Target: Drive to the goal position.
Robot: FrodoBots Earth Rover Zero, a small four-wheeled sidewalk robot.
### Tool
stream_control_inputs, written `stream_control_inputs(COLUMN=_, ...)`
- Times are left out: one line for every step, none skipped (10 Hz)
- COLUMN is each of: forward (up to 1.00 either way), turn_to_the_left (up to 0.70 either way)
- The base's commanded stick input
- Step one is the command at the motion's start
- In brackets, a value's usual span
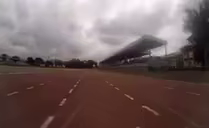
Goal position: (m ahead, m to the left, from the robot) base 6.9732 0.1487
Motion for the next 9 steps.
stream_control_inputs(forward=0.70, turn_to_the_left=0.00)
stream_control_inputs(forward=0.70, turn_to_the_left=0.00)
stream_control_inputs(forward=0.70, turn_to_the_left=0.00)
stream_control_inputs(forward=0.70, turn_to_the_left=0.00)
stream_control_inputs(forward=0.70, turn_to_the_left=0.00)
stream_control_inputs(forward=0.70, turn_to_the_left=0.00)
stream_control_inputs(forward=0.70, turn_to_the_left=0.00)
stream_control_inputs(forward=0.70, turn_to_the_left=0.00)
stream_control_inputs(forward=0.70, turn_to_the_left=0.00)
